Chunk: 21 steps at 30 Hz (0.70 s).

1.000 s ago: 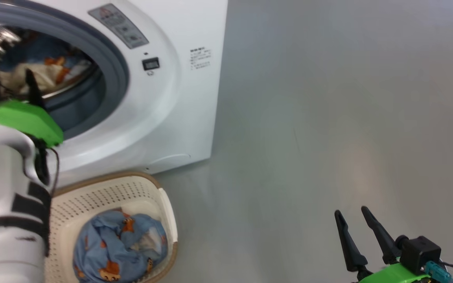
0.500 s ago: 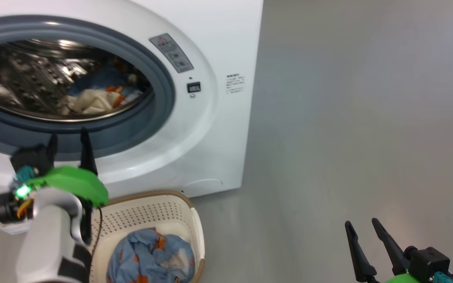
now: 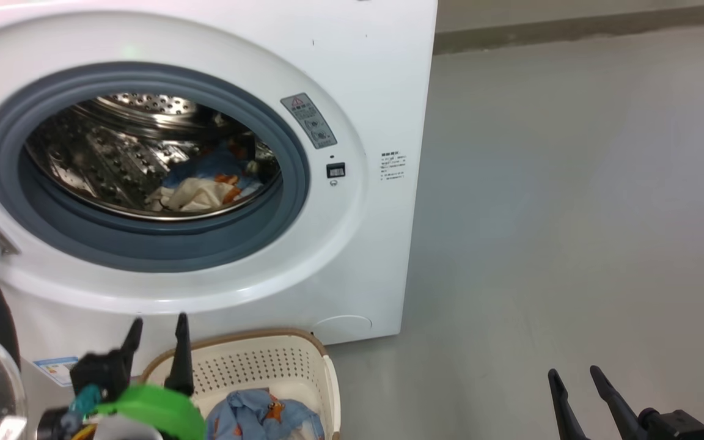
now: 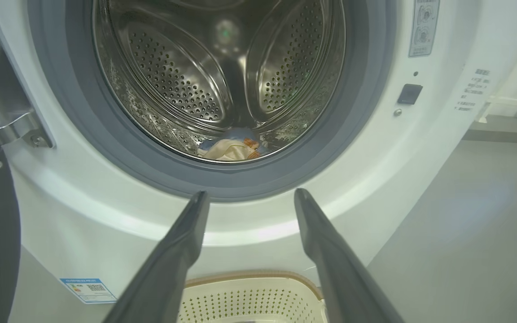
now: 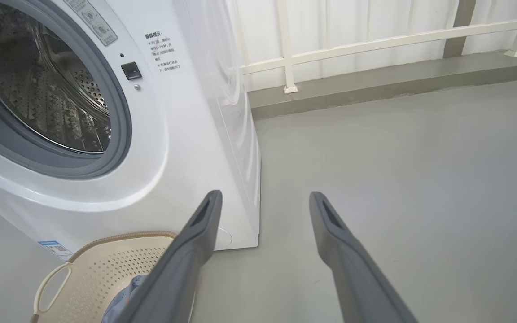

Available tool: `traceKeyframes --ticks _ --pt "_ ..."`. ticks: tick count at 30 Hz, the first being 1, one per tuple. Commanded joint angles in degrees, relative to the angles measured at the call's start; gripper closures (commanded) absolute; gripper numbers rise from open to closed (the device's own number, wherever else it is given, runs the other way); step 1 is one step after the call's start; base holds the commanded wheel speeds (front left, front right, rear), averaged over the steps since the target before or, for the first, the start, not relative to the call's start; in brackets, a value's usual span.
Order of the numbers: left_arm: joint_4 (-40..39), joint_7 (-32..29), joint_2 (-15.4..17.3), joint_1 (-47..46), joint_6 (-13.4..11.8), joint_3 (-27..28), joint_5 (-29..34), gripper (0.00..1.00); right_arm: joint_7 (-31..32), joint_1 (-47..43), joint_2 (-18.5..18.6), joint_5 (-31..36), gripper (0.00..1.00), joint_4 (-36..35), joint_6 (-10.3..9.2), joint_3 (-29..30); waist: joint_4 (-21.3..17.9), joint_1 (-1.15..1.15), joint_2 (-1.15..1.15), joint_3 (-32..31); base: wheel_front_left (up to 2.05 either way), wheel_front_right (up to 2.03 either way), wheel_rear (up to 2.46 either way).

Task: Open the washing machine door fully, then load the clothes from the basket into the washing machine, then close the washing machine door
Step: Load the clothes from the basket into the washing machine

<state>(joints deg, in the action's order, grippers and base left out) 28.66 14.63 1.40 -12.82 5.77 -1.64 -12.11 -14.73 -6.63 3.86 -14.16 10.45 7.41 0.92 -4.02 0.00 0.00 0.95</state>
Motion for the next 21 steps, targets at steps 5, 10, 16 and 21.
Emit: traceKeyframes --ticks 5,10,16,21 --pt "-8.7 0.37 1.49 6.44 -1.3 1.42 -1.81 0.0 -0.27 -0.06 0.4 0.61 0.0 -1.62 0.08 -0.8 0.49 0.0 0.0 -1.52 0.0 0.0 0.0" --pt "-12.1 0.37 1.48 11.19 -2.23 0.67 -2.97 0.0 -0.27 -0.42 0.57 0.92 0.0 -1.59 0.08 -1.08 1.18 0.0 0.0 -2.22 0.0 0.0 0.0" --pt "-15.22 0.37 1.48 14.04 -2.97 0.69 -3.23 0.0 -0.27 -0.39 0.89 0.96 0.0 -1.48 0.08 -1.9 1.83 0.0 0.0 -2.67 0.0 0.0 0.0" --pt "-19.25 0.37 1.48 17.84 -3.23 0.9 -4.4 0.0 -0.27 -0.42 1.29 1.11 0.0 -1.57 0.08 -2.23 2.33 0.0 0.0 -3.09 0.0 0.0 0.0"
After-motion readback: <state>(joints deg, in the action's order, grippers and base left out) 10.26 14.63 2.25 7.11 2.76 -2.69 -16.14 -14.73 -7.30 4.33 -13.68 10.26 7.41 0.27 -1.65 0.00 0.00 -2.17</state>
